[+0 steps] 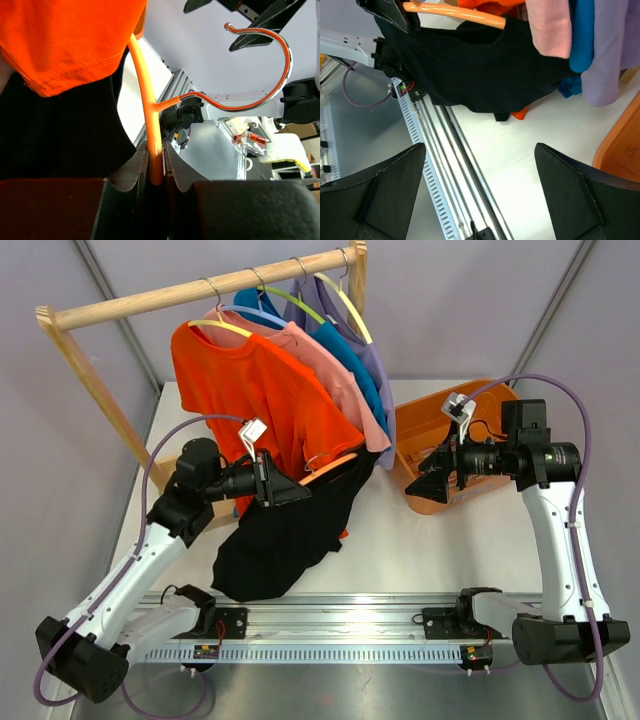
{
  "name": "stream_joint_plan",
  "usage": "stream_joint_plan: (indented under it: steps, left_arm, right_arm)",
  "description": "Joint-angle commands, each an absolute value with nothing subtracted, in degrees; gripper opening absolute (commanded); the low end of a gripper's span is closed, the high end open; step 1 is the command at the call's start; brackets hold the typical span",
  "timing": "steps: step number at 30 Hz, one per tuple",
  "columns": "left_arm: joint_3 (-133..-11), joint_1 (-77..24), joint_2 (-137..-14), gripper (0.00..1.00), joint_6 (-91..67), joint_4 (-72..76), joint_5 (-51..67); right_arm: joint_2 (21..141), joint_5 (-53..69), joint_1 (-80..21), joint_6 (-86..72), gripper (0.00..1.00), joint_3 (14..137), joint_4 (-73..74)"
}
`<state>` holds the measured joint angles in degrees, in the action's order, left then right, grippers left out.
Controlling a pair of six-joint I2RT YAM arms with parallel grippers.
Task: Remove the t-shirt from the hanger
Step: Remove the tshirt from the hanger
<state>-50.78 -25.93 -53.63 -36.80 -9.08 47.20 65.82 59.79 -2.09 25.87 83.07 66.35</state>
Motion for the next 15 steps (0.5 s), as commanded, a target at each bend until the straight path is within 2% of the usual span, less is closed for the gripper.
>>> stream_joint_plan:
  steps: [1,15]
  left_arm:
    - [-49.93,-27.33,-52.99,0.00,-40.51,1.93,44.48]
    - [-47.29,-32.08,-56.77,0.00,-43.94,7.82,40.08]
  right_arm:
    - [64.86,63.19,-2.46,23.74,0.97,80.60,65.57]
    - [64.87,61.61,-4.57,20.22,0.96,74.27,62.75]
